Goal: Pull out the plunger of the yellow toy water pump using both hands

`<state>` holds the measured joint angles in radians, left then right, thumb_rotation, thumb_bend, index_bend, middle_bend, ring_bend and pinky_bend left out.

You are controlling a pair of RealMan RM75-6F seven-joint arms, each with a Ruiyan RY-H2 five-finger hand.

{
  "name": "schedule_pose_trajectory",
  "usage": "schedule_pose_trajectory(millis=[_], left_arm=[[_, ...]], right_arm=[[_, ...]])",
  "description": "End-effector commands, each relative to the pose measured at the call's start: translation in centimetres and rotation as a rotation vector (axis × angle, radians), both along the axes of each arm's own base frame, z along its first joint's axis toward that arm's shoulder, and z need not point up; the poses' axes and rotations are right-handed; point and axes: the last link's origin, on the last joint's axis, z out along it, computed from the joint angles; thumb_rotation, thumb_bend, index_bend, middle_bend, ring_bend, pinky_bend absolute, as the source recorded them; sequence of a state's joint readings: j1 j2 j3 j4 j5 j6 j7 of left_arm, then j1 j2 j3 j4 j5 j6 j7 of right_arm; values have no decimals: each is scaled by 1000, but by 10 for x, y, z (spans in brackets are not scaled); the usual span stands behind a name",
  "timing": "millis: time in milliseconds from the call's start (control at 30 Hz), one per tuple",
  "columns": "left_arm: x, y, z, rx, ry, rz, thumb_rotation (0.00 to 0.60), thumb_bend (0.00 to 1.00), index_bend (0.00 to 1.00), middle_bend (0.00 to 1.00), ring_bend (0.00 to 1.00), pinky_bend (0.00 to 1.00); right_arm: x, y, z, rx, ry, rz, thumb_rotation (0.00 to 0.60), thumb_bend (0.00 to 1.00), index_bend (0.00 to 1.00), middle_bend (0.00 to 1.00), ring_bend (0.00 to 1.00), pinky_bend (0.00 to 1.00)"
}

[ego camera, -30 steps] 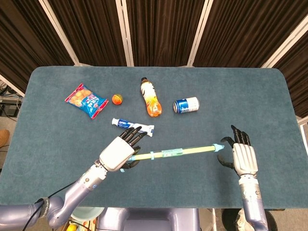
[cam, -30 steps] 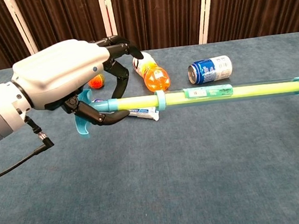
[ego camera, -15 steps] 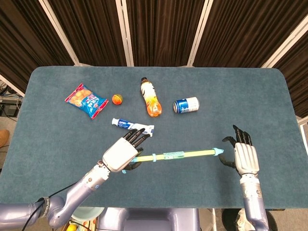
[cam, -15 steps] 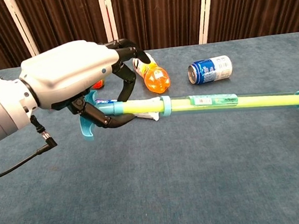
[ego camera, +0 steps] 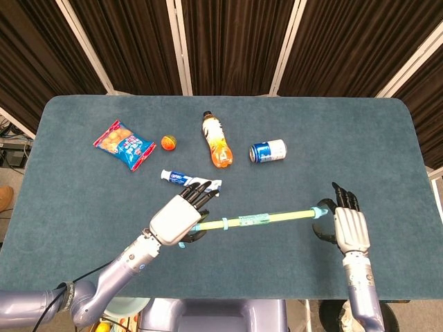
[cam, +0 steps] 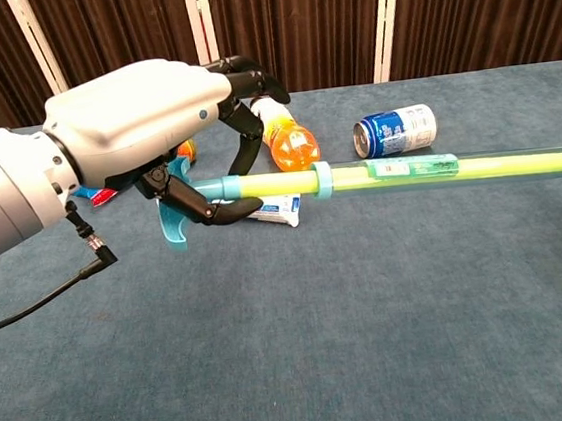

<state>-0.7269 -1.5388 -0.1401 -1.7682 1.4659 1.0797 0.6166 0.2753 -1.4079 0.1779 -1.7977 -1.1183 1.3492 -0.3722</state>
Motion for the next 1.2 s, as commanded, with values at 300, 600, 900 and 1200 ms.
schedule_pose_trajectory(millis=[300,600,900,1200], left_arm=[[7,-2,-5,-19,-10,3,600,321,624,111,4,160],[11,-4,-7,-19,-14,-9,600,322,626,111,4,160],[14,-5,-7,-18,-22,-13,600,322,627,111,4,160],[14,-5,-7,-21,-28,-9,600,321,628,111,4,160]], right_arm=[[2,-1,2,-5,-13,-2,600,325,364,0,0,0],[2,0,1,-4,-7,2,600,374,426,0,0,0],[1,0,0,-5,2,0,600,377,458,0,0,0],[1,0,1,-21,7,4,600,393,656,43,0,0]])
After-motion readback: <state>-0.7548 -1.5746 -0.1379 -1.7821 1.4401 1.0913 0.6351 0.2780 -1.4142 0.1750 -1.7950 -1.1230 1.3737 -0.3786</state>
